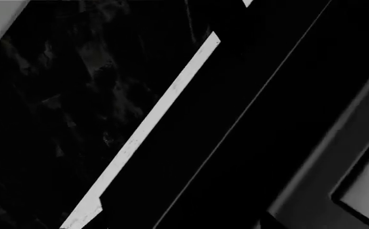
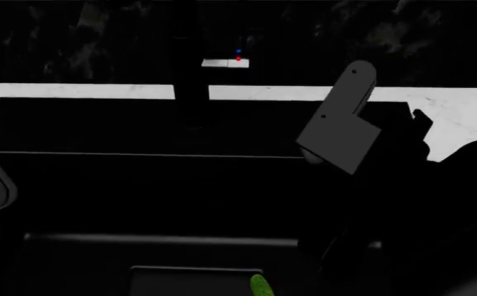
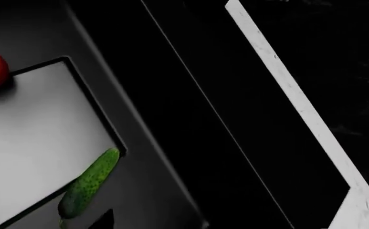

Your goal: Pick the vegetables from the sink and place them on the cutting board.

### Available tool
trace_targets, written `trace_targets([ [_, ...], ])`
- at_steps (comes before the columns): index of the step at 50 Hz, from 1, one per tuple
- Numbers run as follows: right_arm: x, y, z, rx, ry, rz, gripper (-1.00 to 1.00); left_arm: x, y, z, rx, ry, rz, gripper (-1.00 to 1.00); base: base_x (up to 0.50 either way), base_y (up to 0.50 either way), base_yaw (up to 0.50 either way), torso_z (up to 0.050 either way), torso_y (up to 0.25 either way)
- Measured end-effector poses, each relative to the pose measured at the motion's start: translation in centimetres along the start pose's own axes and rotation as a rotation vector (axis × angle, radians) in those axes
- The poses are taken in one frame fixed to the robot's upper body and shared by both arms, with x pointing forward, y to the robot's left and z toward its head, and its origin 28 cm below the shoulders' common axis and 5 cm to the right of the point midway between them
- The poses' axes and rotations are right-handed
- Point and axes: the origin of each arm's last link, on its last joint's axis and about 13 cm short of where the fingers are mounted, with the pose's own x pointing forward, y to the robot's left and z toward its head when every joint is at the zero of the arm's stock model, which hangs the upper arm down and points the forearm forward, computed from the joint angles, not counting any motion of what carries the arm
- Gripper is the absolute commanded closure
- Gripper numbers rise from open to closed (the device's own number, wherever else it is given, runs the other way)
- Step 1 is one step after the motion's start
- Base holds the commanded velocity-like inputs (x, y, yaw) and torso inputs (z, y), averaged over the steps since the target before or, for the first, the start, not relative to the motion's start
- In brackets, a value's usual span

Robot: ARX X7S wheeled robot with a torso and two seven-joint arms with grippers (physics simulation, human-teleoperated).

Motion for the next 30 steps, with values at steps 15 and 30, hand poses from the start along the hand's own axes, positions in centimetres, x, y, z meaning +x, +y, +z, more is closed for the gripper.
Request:
trace_targets([
  [15, -0.8, 0.8, 1.0, 0.030, 0.027, 0.127, -1.00, -0.5, -1.6, 0.6, 0.041, -0.027, -0.157, -1.00, 0.00, 0.00, 0.00, -0.005, -0.200],
  [30, 0.7, 1.9, 2.0, 0.047, 0.102, 0.232, -1.00, 0.7, -3.7, 1.7, 0.118, -0.069, -0.323, -1.00, 0.00, 0.00, 0.00, 0.000, 0.000],
])
